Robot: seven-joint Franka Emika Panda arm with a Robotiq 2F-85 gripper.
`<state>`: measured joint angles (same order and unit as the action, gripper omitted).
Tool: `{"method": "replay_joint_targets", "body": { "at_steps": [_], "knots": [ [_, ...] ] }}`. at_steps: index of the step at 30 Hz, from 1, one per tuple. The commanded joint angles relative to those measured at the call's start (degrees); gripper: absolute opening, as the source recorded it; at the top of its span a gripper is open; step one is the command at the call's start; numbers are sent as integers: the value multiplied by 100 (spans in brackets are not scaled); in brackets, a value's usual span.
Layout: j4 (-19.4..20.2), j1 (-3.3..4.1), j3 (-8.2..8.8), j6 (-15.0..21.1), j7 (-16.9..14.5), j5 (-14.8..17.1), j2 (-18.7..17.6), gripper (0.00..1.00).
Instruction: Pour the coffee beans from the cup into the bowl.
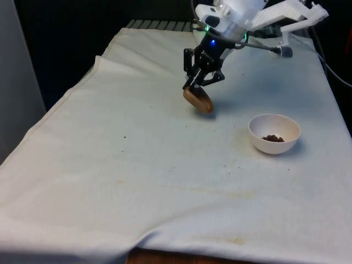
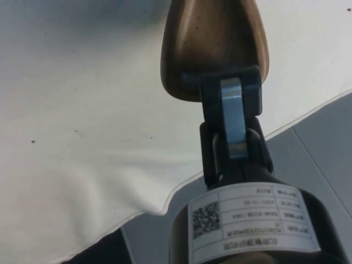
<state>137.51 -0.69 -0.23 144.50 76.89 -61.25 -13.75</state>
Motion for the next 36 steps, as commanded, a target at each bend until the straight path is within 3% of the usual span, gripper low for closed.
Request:
{"method": "replay_joint_targets", "body": {
  "at_steps": [1, 2, 3, 10, 11, 12, 18, 19, 20, 26, 27, 28, 34, 35, 36],
  "knots": [
    [57, -46, 11, 189, -17, 69, 6, 0],
    [11, 0, 11, 34, 0, 23, 0, 0],
    [63, -46, 23, 229, -17, 80, 0, 0],
    [172, -40, 115, 521, -11, 189, 0, 0],
    [132, 0, 120, 390, 0, 149, 0, 0],
    [183, -46, 126, 561, -11, 201, 0, 0],
    [275, -46, 206, 808, -11, 304, -6, 0],
    [241, 0, 212, 676, 0, 269, 0, 0],
    [298, -46, 229, 888, -11, 332, -6, 0],
    [384, -46, 321, 1163, -11, 407, -11, 0],
    [361, -6, 332, 1037, 0, 367, 0, 0],
    [395, -46, 332, 1197, -11, 413, -17, 0],
    [481, -52, 430, 1495, -17, 481, -34, 0],
    [441, -6, 430, 1335, 0, 441, -17, 0],
    [487, -52, 441, 1536, -17, 493, -34, 0]
  ]
}}
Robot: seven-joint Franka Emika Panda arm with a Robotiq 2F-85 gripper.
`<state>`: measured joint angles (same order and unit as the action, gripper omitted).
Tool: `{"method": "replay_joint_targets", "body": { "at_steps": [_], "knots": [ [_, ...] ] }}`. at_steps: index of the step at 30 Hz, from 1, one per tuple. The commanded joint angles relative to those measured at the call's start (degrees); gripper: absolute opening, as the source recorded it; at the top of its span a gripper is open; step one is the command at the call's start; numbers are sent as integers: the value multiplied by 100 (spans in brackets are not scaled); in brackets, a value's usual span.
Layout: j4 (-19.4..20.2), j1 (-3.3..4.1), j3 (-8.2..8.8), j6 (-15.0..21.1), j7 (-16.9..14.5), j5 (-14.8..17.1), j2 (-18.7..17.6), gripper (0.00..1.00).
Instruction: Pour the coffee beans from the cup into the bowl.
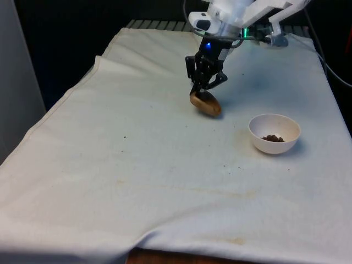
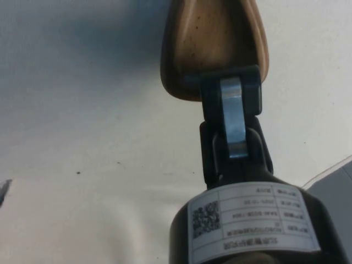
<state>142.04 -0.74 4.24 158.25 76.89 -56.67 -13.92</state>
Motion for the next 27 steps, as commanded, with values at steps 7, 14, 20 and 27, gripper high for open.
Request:
{"method": "replay_joint_targets", "body": {
  "at_steps": [7, 14, 20, 27],
  "knots": [
    [115, -46, 115, 510, -17, 92, -57, 0],
    [189, -52, 229, 831, -34, 115, -63, 0],
    [286, -63, 321, 1077, -80, 143, -57, 0],
    [344, -63, 424, 1301, -74, 126, -17, 0]
  ]
}}
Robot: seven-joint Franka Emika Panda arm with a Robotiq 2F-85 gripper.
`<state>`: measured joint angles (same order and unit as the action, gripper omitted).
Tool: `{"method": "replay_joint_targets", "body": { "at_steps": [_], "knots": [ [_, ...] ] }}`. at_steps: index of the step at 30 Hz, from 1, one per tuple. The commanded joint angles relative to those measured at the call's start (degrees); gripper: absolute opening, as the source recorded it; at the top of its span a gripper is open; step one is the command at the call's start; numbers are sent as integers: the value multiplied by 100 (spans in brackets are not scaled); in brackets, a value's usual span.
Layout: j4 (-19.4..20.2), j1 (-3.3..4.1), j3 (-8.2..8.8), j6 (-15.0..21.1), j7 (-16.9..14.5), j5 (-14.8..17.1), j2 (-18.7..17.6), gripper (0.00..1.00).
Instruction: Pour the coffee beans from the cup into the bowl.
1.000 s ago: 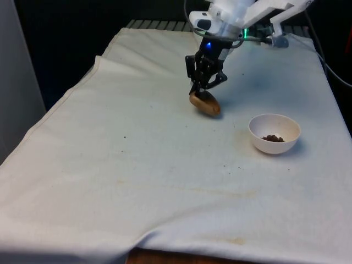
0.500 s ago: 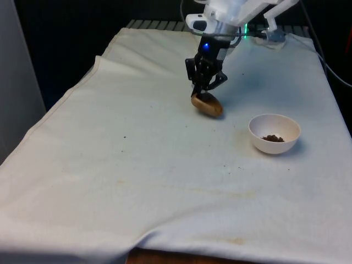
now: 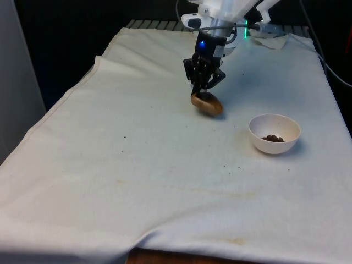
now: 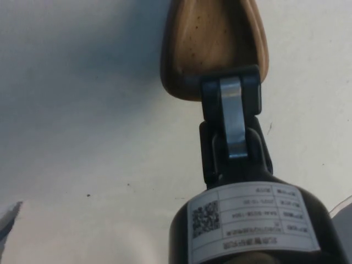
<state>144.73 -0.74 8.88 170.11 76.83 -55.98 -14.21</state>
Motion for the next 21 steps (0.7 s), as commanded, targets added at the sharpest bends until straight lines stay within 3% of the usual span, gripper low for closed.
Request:
{"method": "replay_joint_targets", "body": {
  "at_steps": [1, 5, 6, 7, 18, 20, 21],
  "knots": [
    [80, -57, -23, 149, -63, 52, 11, 0],
    [80, -40, 40, 218, -40, 23, 11, 0],
    [29, 0, 57, 109, 0, 0, 11, 0],
    [74, -34, 52, 218, -34, 17, 11, 0],
    [40, -6, 69, 132, -11, 6, 11, 0],
    [34, -6, 69, 126, -6, 6, 11, 4],
    [34, 0, 69, 115, -6, 6, 11, 14]
  ]
}}
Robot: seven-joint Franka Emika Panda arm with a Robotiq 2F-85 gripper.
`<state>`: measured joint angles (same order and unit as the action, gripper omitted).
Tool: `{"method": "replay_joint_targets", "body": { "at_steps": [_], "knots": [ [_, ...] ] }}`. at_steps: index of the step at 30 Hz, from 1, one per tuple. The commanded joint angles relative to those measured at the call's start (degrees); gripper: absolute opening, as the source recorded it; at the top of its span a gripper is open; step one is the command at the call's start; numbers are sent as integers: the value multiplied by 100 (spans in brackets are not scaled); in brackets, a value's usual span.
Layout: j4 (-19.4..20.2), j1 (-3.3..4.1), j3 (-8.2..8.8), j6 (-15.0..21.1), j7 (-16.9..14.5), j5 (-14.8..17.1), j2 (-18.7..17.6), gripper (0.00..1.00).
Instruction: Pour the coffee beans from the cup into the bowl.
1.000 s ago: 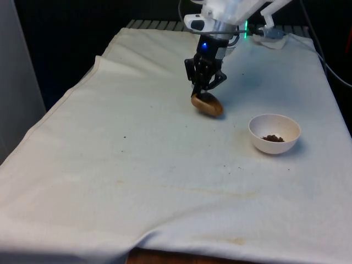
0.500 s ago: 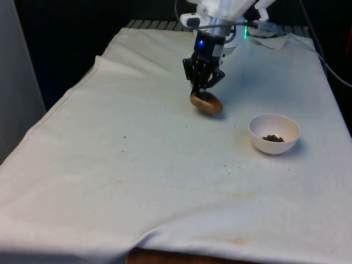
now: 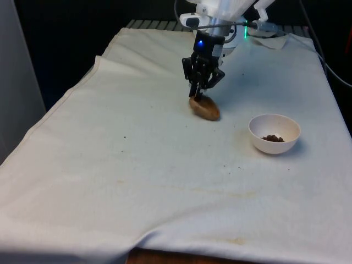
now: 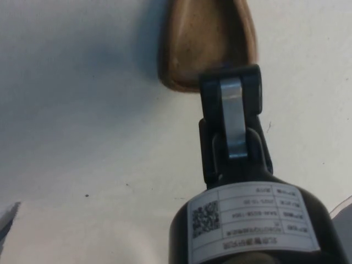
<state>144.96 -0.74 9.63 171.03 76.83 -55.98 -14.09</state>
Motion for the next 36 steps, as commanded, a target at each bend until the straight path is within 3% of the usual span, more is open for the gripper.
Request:
{"method": "replay_joint_targets", "body": {
  "at_steps": [1, 4, 5, 9, 10, 17, 21, 31, 32, 36],
  "knots": [
    [6, 0, -6, 23, -6, 0, 0, 19],
    [0, 0, 0, 0, 0, 0, 0, 34],
    [6, 0, 0, 11, 0, 0, 0, 34],
    [6, 0, 0, 6, 0, 0, 0, 56],
    [6, 0, 0, 6, 0, 0, 0, 68],
    [0, 0, 0, 0, -6, 0, 0, 100],
    [-11, 6, 0, -17, 0, 0, 0, 100],
    [160, -6, -86, -235, -201, 120, 516, 100],
    [86, 11, -40, -235, -103, 0, 504, 100],
    [201, 0, -126, -378, -252, 143, 745, 100]
  ]
}}
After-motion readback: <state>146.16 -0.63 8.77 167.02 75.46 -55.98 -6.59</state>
